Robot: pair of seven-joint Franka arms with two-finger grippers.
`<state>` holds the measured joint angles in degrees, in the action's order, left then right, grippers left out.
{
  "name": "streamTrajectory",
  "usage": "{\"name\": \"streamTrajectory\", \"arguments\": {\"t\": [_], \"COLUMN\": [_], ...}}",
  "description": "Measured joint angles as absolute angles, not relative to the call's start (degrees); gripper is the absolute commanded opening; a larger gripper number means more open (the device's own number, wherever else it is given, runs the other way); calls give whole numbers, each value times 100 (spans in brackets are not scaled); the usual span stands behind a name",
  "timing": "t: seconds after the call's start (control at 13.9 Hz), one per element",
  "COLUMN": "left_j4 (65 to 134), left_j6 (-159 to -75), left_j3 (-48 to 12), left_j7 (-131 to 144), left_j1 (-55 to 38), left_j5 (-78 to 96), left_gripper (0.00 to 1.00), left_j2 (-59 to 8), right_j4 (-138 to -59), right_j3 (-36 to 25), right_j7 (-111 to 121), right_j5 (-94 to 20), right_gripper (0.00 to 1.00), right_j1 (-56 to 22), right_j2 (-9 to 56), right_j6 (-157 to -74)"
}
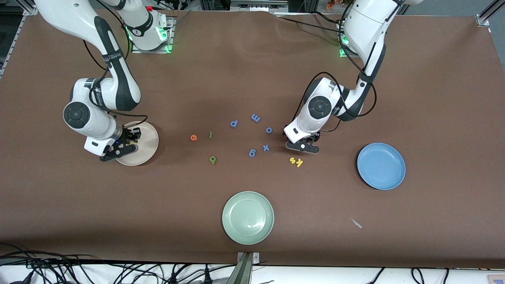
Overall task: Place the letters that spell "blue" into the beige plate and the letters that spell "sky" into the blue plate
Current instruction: 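Carry the yellow u into the beige plate and open the right gripper, then grasp the orange e with the right gripper and drop it in the beige plate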
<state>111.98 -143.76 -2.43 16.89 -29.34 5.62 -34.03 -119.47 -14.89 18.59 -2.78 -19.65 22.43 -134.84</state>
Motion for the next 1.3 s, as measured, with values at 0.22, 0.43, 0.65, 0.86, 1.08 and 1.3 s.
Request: {"name": "streamTrajectory", "arguments": {"t": [0.22, 0.43, 0.65, 0.86, 1.08, 1.3], "left_j4": [11205, 11201, 11199, 11194, 11192, 11194], "left_j6": [-14379, -14383, -14385, -14388, -14390, -14389], "left_j3": [-239, -251, -254, -266, -277, -270], "left_j7": [1689, 1688, 1686, 1686, 1686, 1686], "left_j1": [-2935, -2942, -2944, -2947, -2948, -2947], "left_j5": [562, 562, 562, 562, 562, 562], "left_gripper": [54, 49, 39, 26, 17, 16], "left_j2": [-3397, -3391, -3387, -3377, -3363, -3357], "right_j4": [-11969, -11920, -11829, -11793, -11789, -11788], "right_j3": [-1418, -1131, -719, -320, -187, -131], "right_j7": [1745, 1197, 281, -617, -1196, -1591], "right_j5": [-357, -476, -500, -501, -501, -501], "right_gripper": [100, 100, 100, 100, 100, 100], "right_j1": [-1984, -2005, -2051, -2123, -2231, -2401], "right_j2": [2213, 2135, 2130, 2138, 2216, 2439], "right_j6": [-13514, -13531, -13559, -13619, -13803, -14142]}}
